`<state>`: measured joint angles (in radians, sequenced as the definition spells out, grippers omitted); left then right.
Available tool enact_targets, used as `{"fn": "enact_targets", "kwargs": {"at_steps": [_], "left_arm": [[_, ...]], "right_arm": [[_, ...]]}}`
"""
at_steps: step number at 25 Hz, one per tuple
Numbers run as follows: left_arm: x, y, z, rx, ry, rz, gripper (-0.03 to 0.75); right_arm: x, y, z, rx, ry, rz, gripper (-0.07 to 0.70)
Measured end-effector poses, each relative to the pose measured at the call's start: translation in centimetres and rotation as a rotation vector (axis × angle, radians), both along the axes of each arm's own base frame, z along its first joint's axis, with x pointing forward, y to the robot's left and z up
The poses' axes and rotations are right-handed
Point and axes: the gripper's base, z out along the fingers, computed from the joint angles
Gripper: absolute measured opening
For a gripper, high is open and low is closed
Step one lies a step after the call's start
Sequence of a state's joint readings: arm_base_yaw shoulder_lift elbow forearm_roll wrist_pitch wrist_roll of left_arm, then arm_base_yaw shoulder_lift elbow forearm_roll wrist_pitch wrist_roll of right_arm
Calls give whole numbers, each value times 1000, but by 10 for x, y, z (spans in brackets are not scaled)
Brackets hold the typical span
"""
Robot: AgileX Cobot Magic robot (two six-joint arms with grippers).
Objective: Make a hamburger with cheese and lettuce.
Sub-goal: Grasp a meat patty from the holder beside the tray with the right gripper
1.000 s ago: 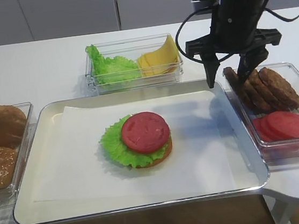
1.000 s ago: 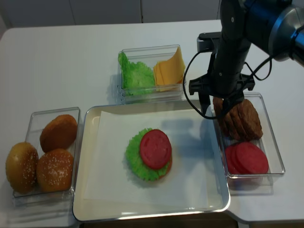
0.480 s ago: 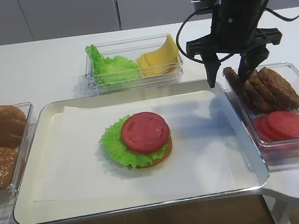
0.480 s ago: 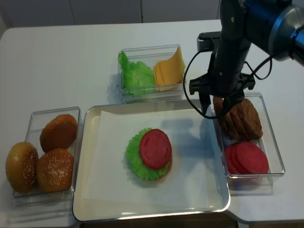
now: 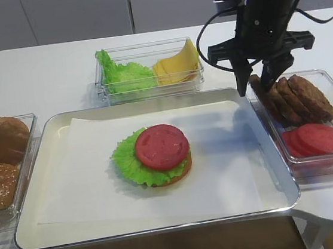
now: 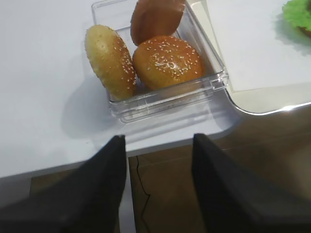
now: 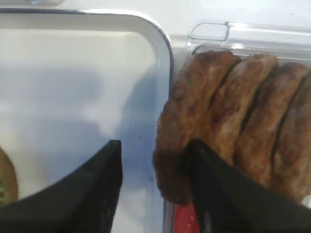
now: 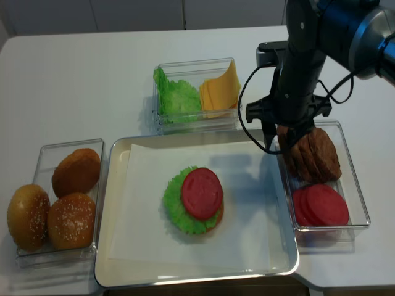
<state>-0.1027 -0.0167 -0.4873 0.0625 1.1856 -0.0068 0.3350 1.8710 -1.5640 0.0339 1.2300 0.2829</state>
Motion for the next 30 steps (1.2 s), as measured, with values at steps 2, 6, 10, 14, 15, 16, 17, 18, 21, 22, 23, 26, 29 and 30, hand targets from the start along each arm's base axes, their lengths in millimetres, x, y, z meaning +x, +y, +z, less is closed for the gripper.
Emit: {"fn": "enact_targets", "kwargs": {"at_steps": [2, 6, 10, 14, 15, 16, 17, 18, 21, 22, 23, 26, 29, 30], "left_arm": [[0, 0, 0, 0, 0, 0, 332], [0, 0, 0, 0, 0, 0, 330], [0, 0, 0, 0, 0, 0, 330], [0, 0, 0, 0, 0, 0, 330], [0, 0, 0, 0, 0, 0, 330], [0, 0, 0, 0, 0, 0, 330], [0, 0, 0, 0, 0, 0, 330], [0, 0, 0, 0, 0, 0, 330], [0, 0, 0, 0, 0, 0, 329], [0, 0, 0, 0, 0, 0, 329], [0, 0, 0, 0, 0, 0, 329], [0, 0, 0, 0, 0, 0, 328], [0, 0, 0, 0, 0, 0, 326], [0, 0, 0, 0, 0, 0, 326]], "right_arm": [[0, 0, 0, -5, 0, 1, 314], [0, -1, 0, -12, 0, 3, 232], [0, -1, 0, -12, 0, 3, 166], [0, -1, 0, -12, 0, 3, 152], [0, -1, 0, -12, 0, 3, 152], [0, -1, 0, -12, 0, 3, 152], [0, -1, 0, -12, 0, 3, 152], [0, -1, 0, -12, 0, 3, 152], [0, -1, 0, -12, 0, 3, 152], [0, -1, 0, -12, 0, 3, 152], [0, -1, 1, -11, -2, 3, 152], [-1, -1, 3, -9, -7, 2, 146], [-3, -2, 10, -3, -24, 2, 134], [-5, -2, 12, 1, -29, 2, 134]]}}
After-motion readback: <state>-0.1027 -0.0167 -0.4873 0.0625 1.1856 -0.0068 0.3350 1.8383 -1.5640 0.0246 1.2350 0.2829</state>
